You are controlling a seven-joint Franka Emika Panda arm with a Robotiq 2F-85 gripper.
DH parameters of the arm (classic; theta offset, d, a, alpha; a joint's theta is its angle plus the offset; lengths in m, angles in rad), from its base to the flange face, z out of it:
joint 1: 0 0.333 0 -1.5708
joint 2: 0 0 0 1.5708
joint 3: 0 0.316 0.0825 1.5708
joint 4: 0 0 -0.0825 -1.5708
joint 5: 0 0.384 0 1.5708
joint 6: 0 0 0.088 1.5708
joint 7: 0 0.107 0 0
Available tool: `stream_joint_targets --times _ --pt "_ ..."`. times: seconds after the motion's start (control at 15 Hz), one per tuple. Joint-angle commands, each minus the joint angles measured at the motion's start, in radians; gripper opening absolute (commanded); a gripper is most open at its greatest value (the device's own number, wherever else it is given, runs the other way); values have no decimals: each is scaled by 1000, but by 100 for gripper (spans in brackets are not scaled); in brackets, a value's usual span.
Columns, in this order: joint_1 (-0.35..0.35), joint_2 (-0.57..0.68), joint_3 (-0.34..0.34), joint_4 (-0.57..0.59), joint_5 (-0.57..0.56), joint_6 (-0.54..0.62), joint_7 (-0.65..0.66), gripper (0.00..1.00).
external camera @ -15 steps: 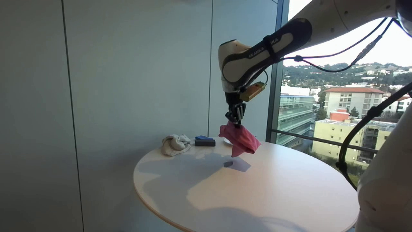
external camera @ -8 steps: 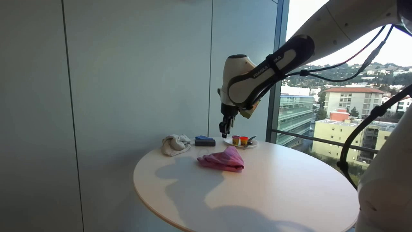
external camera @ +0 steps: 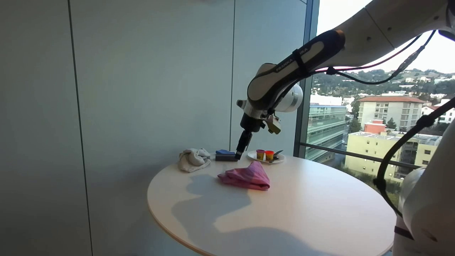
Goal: Unfold the pink towel once.
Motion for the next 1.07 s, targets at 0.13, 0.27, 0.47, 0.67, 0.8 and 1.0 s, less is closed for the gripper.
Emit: stream_joint_targets --times 0.13,0.27,0.47,0.67,0.8,1.0 --pt "-77 136 67 138 -135 -240 109 100" --pt "-100 183 89 184 -229 -289 195 100" --pt "-108 250 100 246 -274 -336 232 100" --pt "-109 297 112 296 -278 -383 235 100" --pt "-108 324 120 331 -277 -400 231 100" --pt "-109 364 130 379 -287 -421 246 100"
